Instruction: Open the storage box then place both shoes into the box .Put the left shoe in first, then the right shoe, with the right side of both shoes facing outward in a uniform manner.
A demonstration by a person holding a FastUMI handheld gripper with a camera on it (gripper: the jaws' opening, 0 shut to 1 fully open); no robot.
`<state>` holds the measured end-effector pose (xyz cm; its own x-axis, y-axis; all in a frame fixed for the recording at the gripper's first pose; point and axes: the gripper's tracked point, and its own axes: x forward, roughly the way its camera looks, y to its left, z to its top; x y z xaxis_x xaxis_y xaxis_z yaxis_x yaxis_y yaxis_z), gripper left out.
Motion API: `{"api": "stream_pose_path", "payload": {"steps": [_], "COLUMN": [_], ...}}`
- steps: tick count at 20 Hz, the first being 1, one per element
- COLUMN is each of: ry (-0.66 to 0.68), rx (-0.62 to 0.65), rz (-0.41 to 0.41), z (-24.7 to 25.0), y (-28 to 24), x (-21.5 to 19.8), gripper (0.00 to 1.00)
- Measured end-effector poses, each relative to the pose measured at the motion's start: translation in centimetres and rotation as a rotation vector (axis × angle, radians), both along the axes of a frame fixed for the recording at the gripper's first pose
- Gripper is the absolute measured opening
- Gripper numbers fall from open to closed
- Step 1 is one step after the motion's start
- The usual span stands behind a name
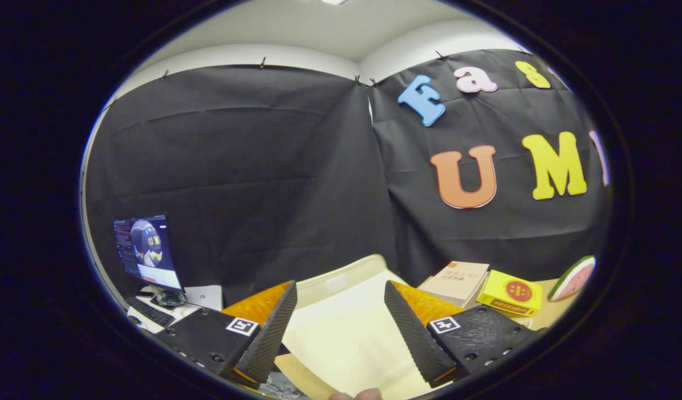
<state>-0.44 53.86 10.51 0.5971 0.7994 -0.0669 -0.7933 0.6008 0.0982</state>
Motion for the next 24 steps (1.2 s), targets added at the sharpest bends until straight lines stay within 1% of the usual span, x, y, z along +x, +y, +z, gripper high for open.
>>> {"api": "stream_pose_path", "payload": {"steps": [4,6,9,13,17,21,24], "ry": [-0.001,-0.02,-0.048,-0.106,-0.143,-0.086,0.016], "rx": [0.003,-0.016,-0.043,-0.07,-0.115,-0.153,-0.209], "rz": [-0.04,-0.102,-0.208,-0.372,-0.543,-0.695,-0.782], "z": [-0.1,-0.3,-0.4,-0.6,-2.3,-5.1,-9.3], "y": [-2.6,-5.2,-10.8,-20.9,-32.7,-42.8,-48.8], "x": [0.6,1.8,3.8,5.8,6.7,8.1,9.4], "gripper": [0.95,0.96,0.95,0.95,0.95,0.96,0.96]}}
